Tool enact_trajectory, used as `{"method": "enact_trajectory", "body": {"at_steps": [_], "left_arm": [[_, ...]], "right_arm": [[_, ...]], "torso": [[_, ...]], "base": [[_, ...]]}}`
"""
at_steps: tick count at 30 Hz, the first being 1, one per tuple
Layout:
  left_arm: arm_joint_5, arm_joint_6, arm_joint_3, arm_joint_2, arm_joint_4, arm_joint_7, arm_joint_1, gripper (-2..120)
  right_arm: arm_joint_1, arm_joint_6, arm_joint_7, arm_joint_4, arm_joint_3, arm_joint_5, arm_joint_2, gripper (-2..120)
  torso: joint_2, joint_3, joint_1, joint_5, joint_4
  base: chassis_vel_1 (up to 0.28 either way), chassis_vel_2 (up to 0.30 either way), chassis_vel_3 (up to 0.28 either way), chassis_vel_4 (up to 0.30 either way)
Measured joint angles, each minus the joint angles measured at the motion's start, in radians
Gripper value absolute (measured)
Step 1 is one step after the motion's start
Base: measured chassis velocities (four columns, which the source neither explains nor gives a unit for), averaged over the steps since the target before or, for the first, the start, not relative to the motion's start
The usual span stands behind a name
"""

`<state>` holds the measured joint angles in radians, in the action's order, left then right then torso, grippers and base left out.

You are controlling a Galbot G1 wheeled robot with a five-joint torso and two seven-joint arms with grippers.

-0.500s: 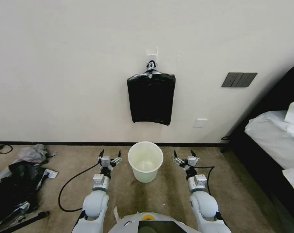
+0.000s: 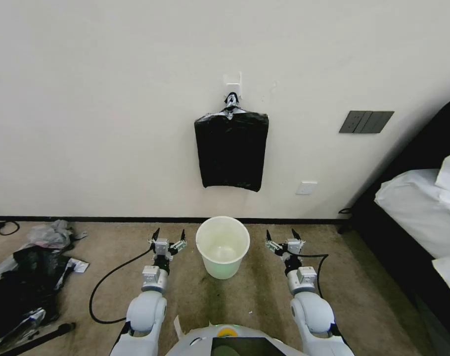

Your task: Place a trash bag onto the trash bin.

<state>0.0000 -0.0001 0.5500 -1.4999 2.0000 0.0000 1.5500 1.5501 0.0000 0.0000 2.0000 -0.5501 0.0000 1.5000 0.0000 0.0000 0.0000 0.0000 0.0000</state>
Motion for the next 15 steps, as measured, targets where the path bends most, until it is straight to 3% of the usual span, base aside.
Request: {"method": "enact_trajectory", "body": {"at_steps": [12, 15], "left_arm": [[0.005, -0.019, -0.011, 0.005, 0.006, -0.014, 0.012, 100], [0.051, -0.161, -0.099, 0.04, 0.066, -0.116, 0.105, 100]], "right_arm": [[0.005, 0.004, 0.001, 0.002, 0.001, -0.001, 0.0, 100], [0.072, 0.109, 0.036, 0.063, 0.038, -0.044, 0.02, 100]], "torso": [[0.0, 0.0, 0.0, -0.0001, -0.0001], [0.0, 0.0, 0.0, 0.0, -0.0001]], "base": [[0.0, 0.0, 0.0, 0.0], [0.0, 0.0, 0.0, 0.0]]}}
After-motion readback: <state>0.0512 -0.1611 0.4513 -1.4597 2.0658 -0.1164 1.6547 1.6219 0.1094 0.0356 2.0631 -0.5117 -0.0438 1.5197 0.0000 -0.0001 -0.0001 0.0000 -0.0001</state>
